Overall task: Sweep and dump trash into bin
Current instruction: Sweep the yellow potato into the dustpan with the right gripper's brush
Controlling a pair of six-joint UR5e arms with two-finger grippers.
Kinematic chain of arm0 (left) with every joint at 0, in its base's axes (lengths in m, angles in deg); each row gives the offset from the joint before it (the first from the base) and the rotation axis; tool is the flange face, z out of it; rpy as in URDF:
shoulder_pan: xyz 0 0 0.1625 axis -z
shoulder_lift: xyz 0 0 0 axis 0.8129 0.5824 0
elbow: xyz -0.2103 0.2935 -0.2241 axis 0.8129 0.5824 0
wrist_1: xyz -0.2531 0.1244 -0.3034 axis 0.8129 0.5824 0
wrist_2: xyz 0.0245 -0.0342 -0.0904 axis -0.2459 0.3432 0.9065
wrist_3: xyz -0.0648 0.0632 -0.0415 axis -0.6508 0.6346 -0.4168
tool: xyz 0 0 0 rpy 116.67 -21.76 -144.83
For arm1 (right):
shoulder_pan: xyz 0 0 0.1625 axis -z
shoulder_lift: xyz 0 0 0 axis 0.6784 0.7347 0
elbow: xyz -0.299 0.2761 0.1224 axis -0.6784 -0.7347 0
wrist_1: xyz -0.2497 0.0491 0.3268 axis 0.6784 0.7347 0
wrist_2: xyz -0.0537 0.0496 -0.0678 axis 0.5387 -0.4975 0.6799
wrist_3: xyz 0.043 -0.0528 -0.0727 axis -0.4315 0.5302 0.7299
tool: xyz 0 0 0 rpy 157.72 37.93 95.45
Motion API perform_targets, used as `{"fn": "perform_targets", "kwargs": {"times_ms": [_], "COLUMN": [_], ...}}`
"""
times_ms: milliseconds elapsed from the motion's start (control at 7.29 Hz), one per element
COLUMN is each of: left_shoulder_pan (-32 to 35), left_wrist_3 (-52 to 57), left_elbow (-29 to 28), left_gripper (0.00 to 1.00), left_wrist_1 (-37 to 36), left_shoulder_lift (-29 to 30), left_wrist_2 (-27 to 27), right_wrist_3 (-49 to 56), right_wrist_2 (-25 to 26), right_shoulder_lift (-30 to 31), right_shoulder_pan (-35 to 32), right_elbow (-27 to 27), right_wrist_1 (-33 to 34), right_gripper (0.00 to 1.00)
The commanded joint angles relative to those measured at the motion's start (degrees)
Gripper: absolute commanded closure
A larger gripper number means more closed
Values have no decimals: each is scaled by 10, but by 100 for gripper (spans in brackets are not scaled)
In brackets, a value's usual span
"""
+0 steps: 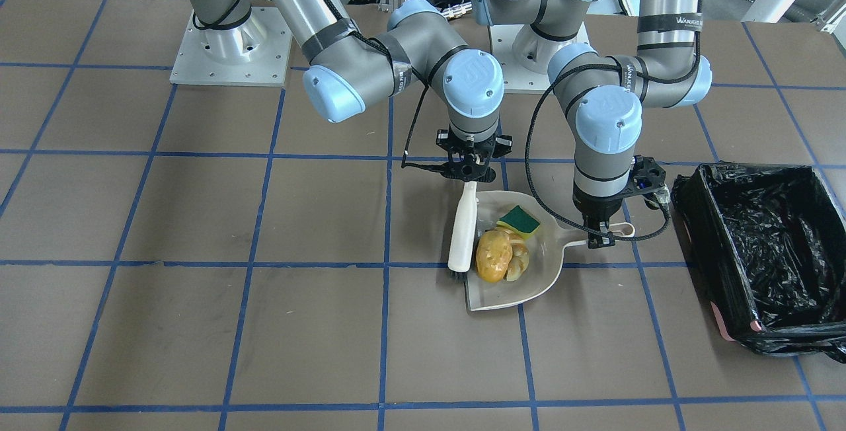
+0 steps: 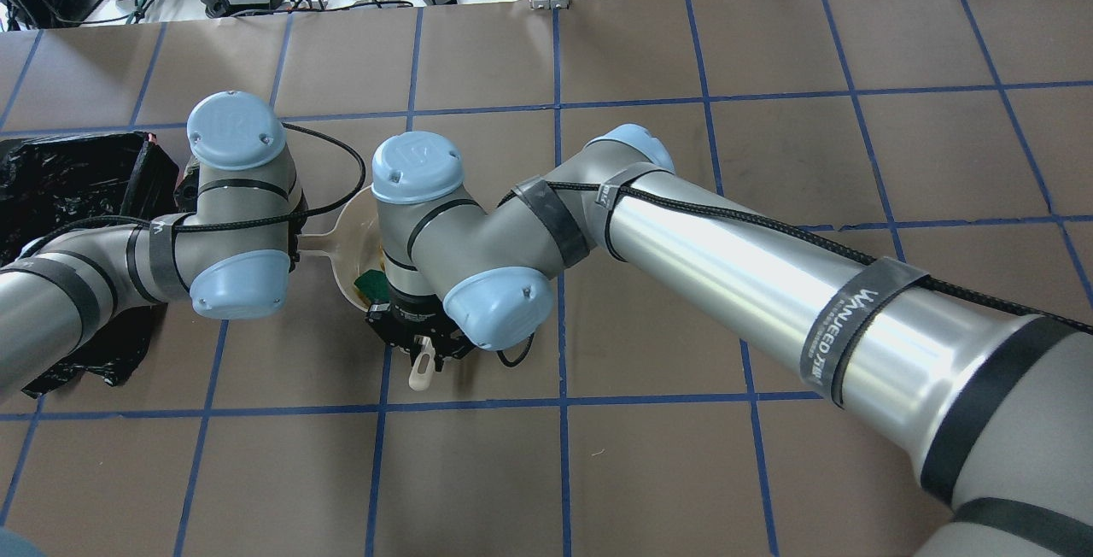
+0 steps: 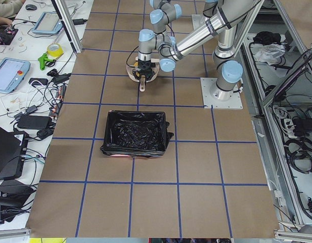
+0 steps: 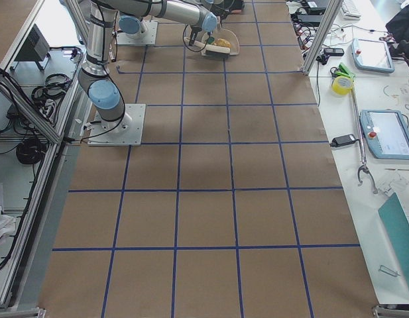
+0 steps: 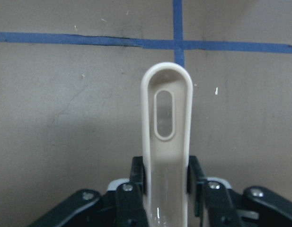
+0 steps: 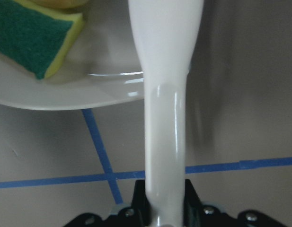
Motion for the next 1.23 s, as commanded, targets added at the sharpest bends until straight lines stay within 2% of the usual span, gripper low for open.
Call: {"fn": "perform_targets", "kwargs": {"times_ms": [0, 137, 412, 686, 960, 1097], "left_shoulder_pan": [0, 0, 0, 0, 0, 0], "left_wrist_3": [1, 1, -1, -2, -1, 1], "left_elbow": [-1, -1, -6, -16, -16, -16], "left_gripper": [100, 100, 100, 100, 100, 100], "left_wrist_1": [0, -1, 0, 0, 0, 3], "left_shoulder_lift": [0, 1, 0, 7, 5, 3], "left_wrist_2": [0, 0, 0, 2, 2, 6], "right_wrist_3": [-3, -2, 17, 59, 87, 124], "right_wrist_2": [-22, -20, -9, 66, 85, 115], "right_shoulder_lift": [-27, -35, -34, -16, 26, 43], "right_shoulder_pan": [-3, -4, -3, 5, 40, 80], "right_elbow": [-37, -55, -47, -26, -10, -10], "right_wrist_1": [2, 1, -9, -37, -68, -91], "right_gripper": [96, 96, 96, 96, 96, 96]}}
